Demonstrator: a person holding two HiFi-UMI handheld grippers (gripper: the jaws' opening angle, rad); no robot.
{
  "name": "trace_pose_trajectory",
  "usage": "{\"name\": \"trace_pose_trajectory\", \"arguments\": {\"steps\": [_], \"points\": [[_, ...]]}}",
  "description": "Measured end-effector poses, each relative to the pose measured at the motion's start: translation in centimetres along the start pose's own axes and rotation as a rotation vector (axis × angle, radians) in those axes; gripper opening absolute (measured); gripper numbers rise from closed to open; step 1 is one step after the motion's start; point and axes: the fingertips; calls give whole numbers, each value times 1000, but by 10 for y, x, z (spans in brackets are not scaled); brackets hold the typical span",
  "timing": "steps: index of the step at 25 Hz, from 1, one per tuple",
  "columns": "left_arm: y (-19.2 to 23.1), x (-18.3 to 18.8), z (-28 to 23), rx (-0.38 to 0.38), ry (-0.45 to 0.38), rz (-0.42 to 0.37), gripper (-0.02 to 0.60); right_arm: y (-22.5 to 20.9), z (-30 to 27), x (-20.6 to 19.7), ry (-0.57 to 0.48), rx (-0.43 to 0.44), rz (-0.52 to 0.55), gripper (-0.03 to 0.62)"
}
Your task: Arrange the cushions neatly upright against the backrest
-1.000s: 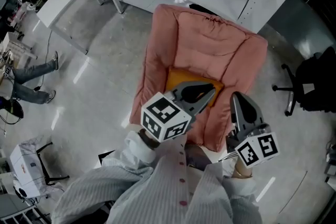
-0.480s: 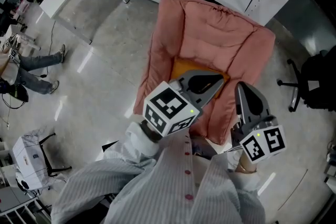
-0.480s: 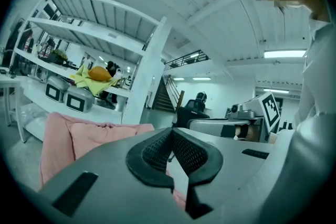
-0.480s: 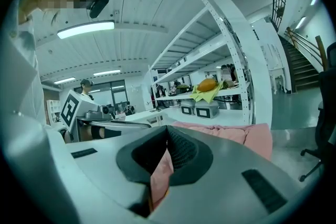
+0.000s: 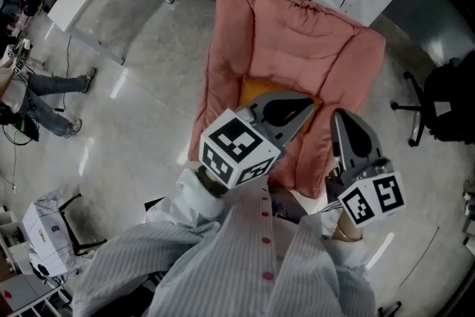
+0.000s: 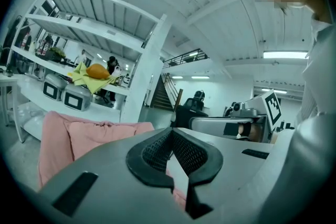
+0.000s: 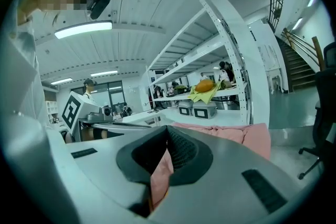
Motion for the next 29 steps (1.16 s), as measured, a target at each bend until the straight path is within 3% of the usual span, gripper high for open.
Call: {"name": "trace_pose_trajectory", "arguments": {"steps": [11,21,29], "points": [[1,0,5,3,28,-24,9,6,6,2,-20,-21,-11,12],[-9,4,8,-1,40,-96,9,11,21,-3,-21,-46,-18,12],[10,5,14,-30,83,-182,9,11,32,7,-35,-62,20,12]]}}
Point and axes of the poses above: the fingertips, and each gripper's own axes: z backward along the fingers, y to its left, x out of its top, and after that the axes turned 10 degrees about -z, right-handed
